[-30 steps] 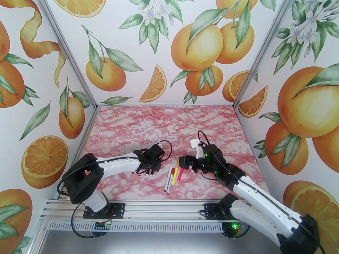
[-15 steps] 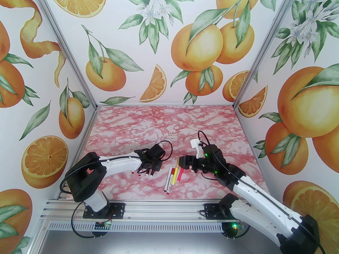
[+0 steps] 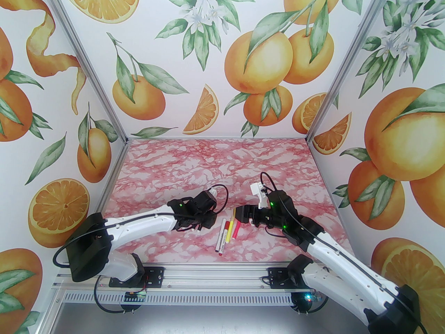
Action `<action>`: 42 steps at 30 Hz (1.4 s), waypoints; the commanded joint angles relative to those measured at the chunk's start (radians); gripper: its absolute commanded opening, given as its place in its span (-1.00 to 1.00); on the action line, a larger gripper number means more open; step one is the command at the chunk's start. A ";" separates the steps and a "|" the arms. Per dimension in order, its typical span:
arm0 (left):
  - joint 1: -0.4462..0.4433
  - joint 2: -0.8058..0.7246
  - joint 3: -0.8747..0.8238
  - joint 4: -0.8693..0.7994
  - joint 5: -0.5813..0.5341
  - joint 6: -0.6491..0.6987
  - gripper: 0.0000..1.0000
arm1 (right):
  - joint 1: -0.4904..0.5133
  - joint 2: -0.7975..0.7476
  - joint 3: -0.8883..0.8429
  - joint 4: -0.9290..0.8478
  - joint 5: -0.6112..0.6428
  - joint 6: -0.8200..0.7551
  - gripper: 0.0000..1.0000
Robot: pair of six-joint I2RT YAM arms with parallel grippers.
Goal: Open the pen caps
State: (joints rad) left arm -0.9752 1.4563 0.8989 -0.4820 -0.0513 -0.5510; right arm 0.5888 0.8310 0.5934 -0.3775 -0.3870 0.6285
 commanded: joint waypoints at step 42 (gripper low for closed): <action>-0.130 0.254 0.081 -0.023 0.001 -0.096 -0.38 | 0.005 -0.107 0.042 -0.154 0.010 -0.049 0.52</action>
State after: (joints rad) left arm -1.1019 1.7176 0.9802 -0.4572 -0.0147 -0.6590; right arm 0.5888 0.7258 0.6453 -0.5468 -0.4000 0.5709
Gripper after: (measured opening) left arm 0.310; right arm 0.758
